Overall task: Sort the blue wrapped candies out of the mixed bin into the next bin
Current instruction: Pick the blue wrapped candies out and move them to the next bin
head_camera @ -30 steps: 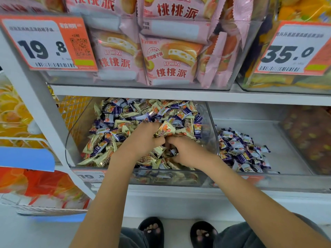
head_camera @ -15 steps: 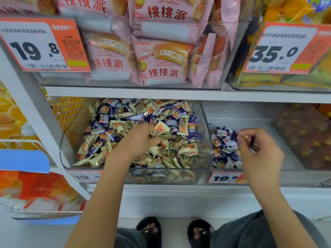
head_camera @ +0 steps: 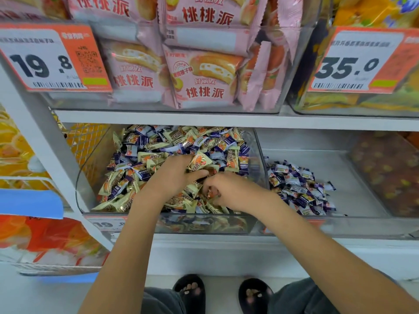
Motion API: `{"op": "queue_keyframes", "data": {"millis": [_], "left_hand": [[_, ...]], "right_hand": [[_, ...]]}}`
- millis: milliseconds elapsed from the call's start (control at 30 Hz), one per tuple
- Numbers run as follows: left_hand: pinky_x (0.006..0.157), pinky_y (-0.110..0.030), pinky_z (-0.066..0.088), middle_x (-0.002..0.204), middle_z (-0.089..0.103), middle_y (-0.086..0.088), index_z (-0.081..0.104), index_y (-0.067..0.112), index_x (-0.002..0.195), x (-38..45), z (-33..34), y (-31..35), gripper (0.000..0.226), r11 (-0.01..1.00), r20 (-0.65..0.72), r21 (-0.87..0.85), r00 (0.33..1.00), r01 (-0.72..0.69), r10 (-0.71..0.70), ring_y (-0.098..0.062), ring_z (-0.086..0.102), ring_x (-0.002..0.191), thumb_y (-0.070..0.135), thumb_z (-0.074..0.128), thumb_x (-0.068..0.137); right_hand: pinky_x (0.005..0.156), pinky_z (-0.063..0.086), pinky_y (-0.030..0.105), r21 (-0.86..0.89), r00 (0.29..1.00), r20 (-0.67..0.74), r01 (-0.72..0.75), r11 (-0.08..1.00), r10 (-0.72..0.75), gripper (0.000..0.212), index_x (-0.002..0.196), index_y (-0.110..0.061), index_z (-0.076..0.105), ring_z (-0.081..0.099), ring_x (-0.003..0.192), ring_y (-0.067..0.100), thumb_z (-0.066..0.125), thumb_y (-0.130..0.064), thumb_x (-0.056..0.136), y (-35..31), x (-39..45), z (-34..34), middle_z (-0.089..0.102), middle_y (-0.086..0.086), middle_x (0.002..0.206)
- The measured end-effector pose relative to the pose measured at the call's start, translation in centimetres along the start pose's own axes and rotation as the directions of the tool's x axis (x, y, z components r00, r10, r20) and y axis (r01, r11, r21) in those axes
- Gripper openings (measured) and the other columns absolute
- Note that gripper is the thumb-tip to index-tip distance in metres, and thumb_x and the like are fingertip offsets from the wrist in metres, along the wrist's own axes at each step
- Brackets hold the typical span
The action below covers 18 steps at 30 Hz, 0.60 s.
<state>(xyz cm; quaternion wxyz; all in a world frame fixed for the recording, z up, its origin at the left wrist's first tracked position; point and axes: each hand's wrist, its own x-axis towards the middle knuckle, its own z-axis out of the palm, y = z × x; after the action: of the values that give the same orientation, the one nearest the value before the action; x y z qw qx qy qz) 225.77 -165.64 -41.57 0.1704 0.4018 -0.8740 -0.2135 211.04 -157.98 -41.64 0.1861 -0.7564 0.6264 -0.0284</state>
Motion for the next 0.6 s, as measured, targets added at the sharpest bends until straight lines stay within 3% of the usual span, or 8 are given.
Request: {"op": "queue_keyframes", "data": {"millis": [67,167,267,367,467,600], "left_hand": [[0.049,-0.018,0.03,0.064,0.05,0.007,0.055,0.008,0.084,0.1,0.0,-0.4,0.035,1.0,0.016,-0.018,1.0,-0.002,0.002,-0.002,0.044,0.057,0.043,0.058,0.087],[0.05,-0.015,0.031,0.061,0.044,0.01,0.047,0.016,0.074,0.0,0.0,-0.5,0.031,0.999,0.027,-0.049,1.0,-0.001,0.002,-0.001,0.042,0.056,0.042,0.056,0.088],[0.05,-0.015,0.03,0.06,0.042,0.009,0.04,0.014,0.073,-0.1,-0.1,-0.5,0.036,0.998,0.007,-0.064,1.0,0.011,-0.011,-0.003,0.04,0.056,0.043,0.054,0.088],[0.057,-0.025,0.038,0.07,0.057,-0.003,0.053,0.007,0.08,-0.1,0.0,-1.1,0.048,0.996,0.004,-0.084,1.0,0.018,-0.017,-0.017,0.054,0.067,0.055,0.049,0.082],[0.056,-0.019,0.034,0.068,0.053,0.002,0.049,0.008,0.079,0.0,0.0,-1.0,0.037,0.995,-0.004,-0.103,1.0,0.012,-0.013,-0.012,0.05,0.064,0.044,0.054,0.087],[0.05,-0.012,0.027,0.063,0.037,0.014,0.04,0.015,0.079,-0.2,-0.3,-0.3,0.029,0.999,-0.022,-0.051,1.0,-0.009,0.008,0.002,0.035,0.057,0.037,0.055,0.09]], "right_hand": [[0.072,0.043,0.031,-0.007,1.0,-0.028,0.009,1.0,-0.009,0.036,0.117,-0.019,0.058,0.05,0.089,0.02,0.068,-0.018,0.083,0.4,0.0,0.2,0.05,0.0,0.097],[0.068,0.044,0.028,0.064,0.998,-0.048,0.032,0.997,-0.029,0.041,0.117,-0.021,0.06,0.048,0.08,0.012,0.073,-0.026,0.079,0.5,-0.2,0.4,0.048,-0.008,0.085],[0.06,0.038,0.025,0.212,0.998,-0.003,0.057,0.976,-0.058,0.018,0.089,-0.017,0.065,0.047,0.067,0.012,0.074,-0.029,0.078,-0.4,0.2,0.8,0.052,-0.007,0.072],[0.06,0.037,0.03,0.143,0.997,0.045,0.059,0.988,-0.066,0.033,0.066,-0.021,0.042,0.045,0.067,0.02,0.072,-0.026,0.08,-0.8,0.7,1.3,0.048,0.003,0.07],[0.056,0.036,0.026,0.205,0.996,0.033,0.077,0.976,-0.086,0.016,0.083,-0.017,0.058,0.044,0.064,0.015,0.072,-0.021,0.08,-0.9,0.7,1.4,0.047,-0.002,0.07],[0.05,0.028,0.019,0.25,0.997,0.0,0.079,0.965,-0.081,0.014,0.09,-0.011,0.068,0.037,0.056,0.003,0.073,-0.019,0.079,-1.0,0.4,1.2,0.042,-0.011,0.064]]}}
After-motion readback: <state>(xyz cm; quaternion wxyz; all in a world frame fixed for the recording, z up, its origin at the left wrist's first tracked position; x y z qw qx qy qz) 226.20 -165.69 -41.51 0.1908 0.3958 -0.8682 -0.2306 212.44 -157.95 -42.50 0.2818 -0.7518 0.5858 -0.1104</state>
